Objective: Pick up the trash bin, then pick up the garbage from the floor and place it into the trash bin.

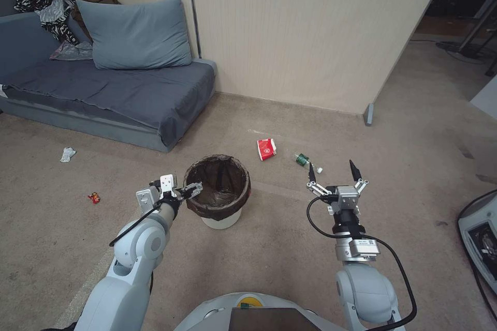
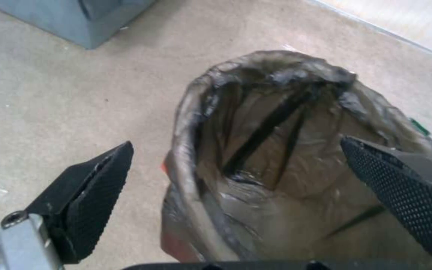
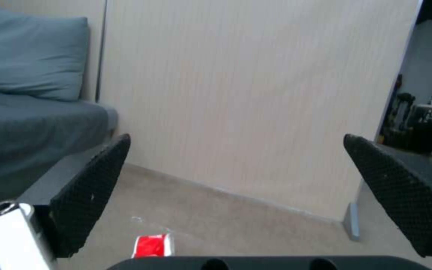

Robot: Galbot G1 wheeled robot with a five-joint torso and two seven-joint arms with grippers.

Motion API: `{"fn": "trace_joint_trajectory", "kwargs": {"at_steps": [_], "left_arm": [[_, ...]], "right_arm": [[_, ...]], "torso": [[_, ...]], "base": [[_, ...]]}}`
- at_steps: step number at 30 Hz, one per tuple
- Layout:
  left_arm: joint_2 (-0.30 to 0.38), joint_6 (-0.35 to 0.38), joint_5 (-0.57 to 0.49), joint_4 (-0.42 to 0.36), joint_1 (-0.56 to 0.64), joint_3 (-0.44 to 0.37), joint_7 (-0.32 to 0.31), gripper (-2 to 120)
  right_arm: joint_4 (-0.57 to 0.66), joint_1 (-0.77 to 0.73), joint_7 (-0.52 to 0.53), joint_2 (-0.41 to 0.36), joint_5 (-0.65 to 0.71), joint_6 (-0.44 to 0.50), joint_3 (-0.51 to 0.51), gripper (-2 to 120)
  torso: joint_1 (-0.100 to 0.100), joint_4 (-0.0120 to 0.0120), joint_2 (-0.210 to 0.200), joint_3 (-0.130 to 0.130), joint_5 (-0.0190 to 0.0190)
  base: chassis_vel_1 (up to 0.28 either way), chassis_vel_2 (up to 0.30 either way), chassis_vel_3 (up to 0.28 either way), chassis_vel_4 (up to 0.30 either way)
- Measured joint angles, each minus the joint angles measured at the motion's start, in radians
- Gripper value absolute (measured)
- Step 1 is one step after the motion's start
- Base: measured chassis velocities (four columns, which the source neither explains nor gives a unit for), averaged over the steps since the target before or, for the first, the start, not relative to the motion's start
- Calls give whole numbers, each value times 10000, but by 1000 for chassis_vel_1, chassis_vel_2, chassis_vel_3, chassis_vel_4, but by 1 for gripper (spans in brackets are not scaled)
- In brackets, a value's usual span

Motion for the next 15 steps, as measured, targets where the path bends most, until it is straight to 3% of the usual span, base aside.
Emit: {"fn": "trace_joint_trajectory", "kwargs": {"at_steps": [15], "left_arm": [[-219, -148, 374, 1180, -739, 51, -372, 99]], "right_arm": [[-68, -15, -42, 0, -188, 4, -106, 100]], "torso": [[0, -1, 0, 0, 1]], "base": [[0, 0, 0, 0]]}}
